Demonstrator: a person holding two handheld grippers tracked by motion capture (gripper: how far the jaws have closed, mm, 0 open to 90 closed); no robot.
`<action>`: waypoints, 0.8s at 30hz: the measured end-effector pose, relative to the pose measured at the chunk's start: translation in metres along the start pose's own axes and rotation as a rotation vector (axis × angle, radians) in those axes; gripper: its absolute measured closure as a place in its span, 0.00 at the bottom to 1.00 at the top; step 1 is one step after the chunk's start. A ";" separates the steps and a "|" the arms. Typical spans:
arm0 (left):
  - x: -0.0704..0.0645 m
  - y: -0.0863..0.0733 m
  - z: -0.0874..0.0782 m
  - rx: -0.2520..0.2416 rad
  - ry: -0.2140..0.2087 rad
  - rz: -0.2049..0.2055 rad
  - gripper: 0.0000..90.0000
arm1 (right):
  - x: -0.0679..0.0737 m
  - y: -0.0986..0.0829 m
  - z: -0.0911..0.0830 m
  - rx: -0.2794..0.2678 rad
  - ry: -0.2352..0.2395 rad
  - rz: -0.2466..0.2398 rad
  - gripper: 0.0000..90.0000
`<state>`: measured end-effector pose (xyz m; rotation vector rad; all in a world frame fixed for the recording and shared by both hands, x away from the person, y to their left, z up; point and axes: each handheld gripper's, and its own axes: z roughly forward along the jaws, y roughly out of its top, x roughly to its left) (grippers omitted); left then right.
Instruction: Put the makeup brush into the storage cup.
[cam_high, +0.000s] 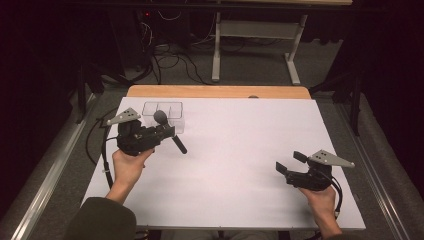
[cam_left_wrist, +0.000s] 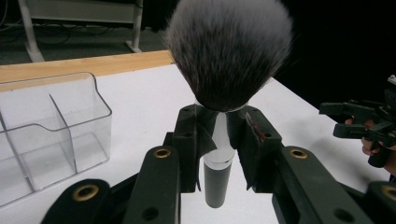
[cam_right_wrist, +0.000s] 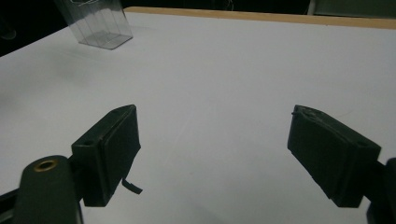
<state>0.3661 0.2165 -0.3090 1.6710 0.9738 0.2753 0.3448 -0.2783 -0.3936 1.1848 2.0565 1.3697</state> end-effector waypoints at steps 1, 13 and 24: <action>0.001 0.001 0.000 0.000 0.003 0.001 0.78 | 0.000 0.000 0.000 0.000 0.000 0.002 0.20; 0.004 0.011 -0.001 -0.001 0.023 0.007 0.78 | 0.001 0.000 0.000 -0.015 -0.024 -0.010 0.19; 0.009 0.022 0.000 0.005 0.045 0.010 0.78 | 0.004 0.001 0.000 -0.013 -0.057 -0.045 0.19</action>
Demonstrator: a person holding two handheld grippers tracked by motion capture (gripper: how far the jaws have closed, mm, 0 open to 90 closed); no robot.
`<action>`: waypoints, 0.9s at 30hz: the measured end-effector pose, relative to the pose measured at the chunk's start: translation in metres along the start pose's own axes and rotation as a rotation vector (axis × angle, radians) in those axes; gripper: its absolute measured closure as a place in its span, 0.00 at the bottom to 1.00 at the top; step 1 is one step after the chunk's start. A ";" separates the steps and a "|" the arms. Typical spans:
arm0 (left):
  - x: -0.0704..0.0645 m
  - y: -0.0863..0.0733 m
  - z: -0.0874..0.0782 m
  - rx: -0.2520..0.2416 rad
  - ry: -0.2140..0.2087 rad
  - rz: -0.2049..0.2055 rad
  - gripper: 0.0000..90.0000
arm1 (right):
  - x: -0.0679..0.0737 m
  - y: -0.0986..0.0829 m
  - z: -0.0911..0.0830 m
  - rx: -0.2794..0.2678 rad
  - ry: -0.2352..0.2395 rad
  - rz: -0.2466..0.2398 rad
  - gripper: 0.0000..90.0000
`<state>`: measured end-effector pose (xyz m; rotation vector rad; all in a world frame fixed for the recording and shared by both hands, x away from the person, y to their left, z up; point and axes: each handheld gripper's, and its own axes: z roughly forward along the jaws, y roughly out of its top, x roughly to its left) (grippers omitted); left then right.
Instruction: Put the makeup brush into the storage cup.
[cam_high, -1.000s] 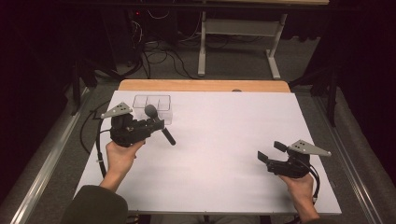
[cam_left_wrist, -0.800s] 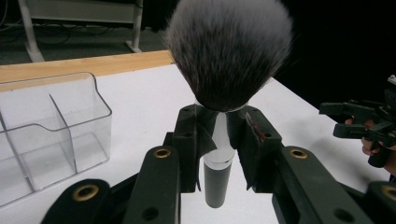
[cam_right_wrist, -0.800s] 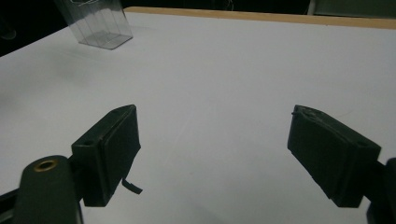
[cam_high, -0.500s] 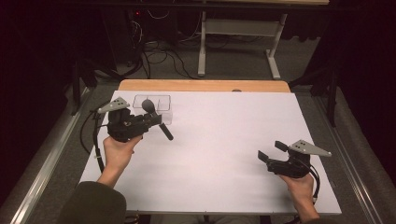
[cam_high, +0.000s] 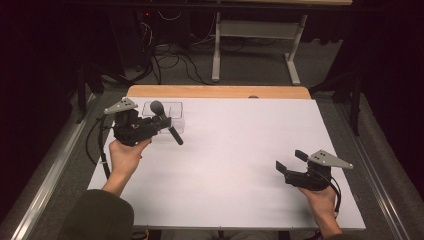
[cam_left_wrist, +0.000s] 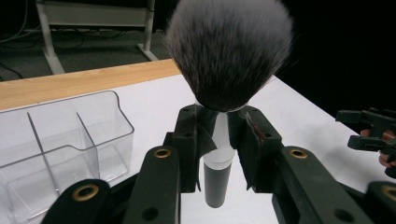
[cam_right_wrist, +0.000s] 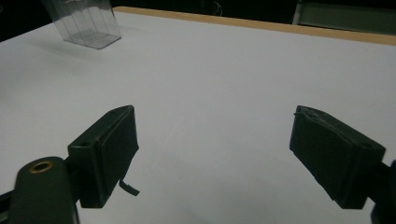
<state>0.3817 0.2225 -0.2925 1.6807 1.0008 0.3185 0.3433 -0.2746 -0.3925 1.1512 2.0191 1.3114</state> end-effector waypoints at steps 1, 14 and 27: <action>0.001 0.000 0.000 0.002 0.002 -0.001 0.78 | 0.000 0.000 0.000 0.001 -0.005 -0.005 0.19; 0.008 0.005 0.004 0.018 0.019 -0.018 0.78 | 0.002 -0.001 0.002 0.021 -0.011 -0.009 0.19; 0.012 0.012 0.005 0.025 0.032 -0.011 0.78 | 0.002 -0.001 0.000 0.005 -0.005 -0.023 0.20</action>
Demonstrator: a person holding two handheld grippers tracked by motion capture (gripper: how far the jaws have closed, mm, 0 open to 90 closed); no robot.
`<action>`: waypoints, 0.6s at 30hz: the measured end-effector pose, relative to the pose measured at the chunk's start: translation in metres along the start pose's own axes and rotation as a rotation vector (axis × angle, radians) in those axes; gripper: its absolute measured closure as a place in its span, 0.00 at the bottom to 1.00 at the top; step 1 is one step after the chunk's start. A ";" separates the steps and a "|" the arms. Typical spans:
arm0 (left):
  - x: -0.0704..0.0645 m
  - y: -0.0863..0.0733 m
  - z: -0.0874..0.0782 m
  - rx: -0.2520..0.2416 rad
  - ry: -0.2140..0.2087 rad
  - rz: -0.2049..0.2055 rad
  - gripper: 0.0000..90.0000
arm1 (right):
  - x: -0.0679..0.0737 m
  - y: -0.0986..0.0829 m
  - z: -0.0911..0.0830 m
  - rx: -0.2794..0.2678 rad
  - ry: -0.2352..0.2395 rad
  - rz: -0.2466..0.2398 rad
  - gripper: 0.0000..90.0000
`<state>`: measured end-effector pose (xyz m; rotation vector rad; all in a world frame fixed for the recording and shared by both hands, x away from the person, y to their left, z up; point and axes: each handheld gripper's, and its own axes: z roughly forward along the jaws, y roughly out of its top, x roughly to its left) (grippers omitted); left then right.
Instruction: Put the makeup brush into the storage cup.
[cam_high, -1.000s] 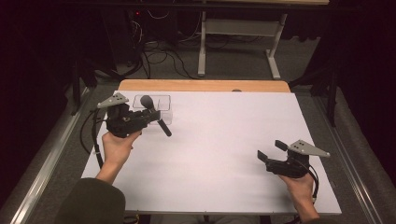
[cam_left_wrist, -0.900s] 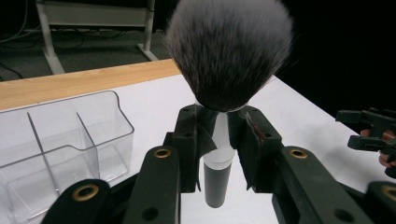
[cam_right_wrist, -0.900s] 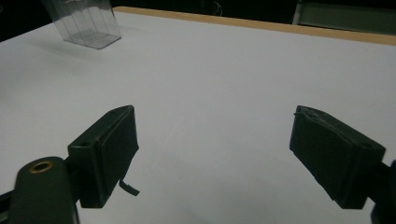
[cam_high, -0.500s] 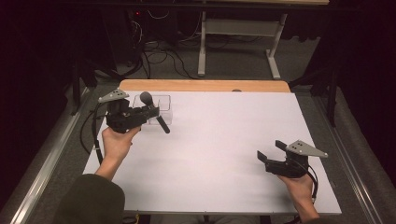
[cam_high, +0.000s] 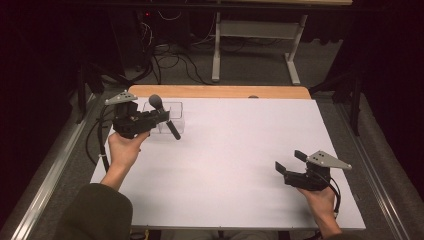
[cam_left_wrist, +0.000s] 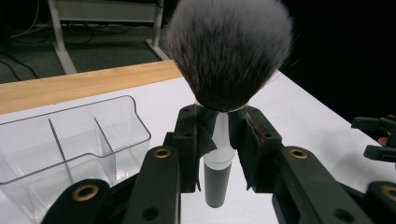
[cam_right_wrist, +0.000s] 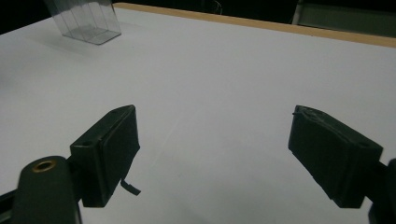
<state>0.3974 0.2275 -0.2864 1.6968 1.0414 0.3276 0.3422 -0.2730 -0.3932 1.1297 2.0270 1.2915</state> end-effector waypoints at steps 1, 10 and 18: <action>0.000 0.000 0.000 -0.001 0.001 -0.001 0.78 | 0.000 0.000 0.000 0.001 0.001 0.000 0.20; 0.003 0.005 0.001 0.004 0.013 -0.001 0.78 | 0.000 -0.001 0.000 -0.001 0.018 0.001 0.19; 0.006 0.009 0.004 0.011 0.025 -0.001 0.78 | -0.002 -0.002 0.000 -0.005 0.016 0.013 0.19</action>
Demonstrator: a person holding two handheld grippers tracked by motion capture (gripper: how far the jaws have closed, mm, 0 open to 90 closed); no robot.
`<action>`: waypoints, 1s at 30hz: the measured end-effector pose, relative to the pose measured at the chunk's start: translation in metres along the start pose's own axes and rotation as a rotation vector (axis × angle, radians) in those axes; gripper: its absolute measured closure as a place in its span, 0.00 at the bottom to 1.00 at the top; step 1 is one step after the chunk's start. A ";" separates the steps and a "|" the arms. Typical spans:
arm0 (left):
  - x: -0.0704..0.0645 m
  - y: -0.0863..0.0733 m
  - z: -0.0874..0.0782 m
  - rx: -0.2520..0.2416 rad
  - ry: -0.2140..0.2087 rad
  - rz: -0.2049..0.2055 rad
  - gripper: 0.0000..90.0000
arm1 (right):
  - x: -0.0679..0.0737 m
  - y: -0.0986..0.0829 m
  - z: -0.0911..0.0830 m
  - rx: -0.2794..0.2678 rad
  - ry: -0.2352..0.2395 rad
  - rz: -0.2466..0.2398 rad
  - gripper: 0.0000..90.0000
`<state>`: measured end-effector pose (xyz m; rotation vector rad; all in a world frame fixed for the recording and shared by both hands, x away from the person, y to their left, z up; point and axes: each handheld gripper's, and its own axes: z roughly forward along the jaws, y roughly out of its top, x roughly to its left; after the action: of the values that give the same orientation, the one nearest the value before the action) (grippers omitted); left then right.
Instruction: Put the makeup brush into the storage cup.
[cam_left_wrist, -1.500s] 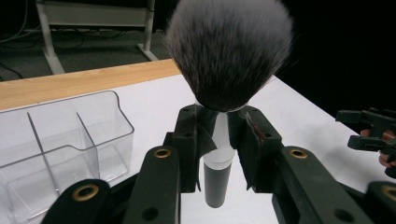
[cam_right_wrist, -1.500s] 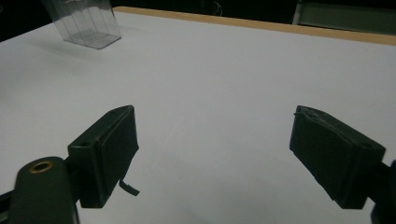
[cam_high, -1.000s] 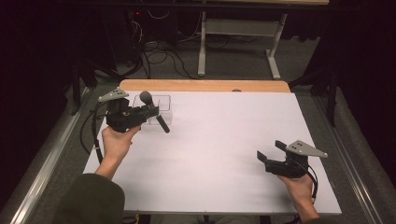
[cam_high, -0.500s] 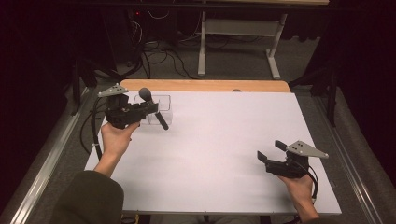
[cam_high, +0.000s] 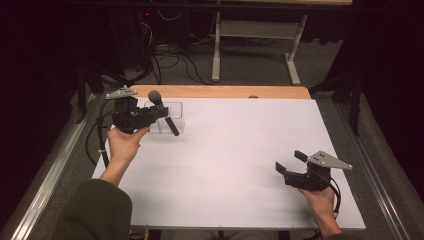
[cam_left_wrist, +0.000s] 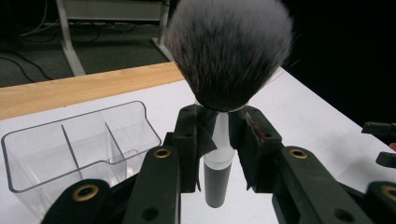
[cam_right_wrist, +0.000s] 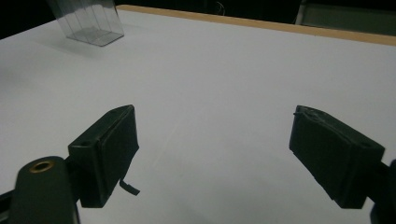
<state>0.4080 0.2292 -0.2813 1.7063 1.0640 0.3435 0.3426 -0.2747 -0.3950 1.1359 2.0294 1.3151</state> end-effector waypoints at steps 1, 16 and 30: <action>0.000 0.001 0.000 0.000 0.002 -0.002 0.78 | 0.000 0.000 0.000 0.000 0.000 0.001 0.19; 0.009 0.010 0.007 0.016 0.046 -0.007 0.78 | 0.000 0.000 0.001 0.004 0.000 0.004 0.19; 0.016 0.019 0.016 0.024 0.104 0.007 0.78 | 0.000 0.000 0.001 0.001 0.003 0.004 0.19</action>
<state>0.4370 0.2307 -0.2752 1.7294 1.1426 0.4289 0.3429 -0.2746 -0.3955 1.1398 2.0310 1.3185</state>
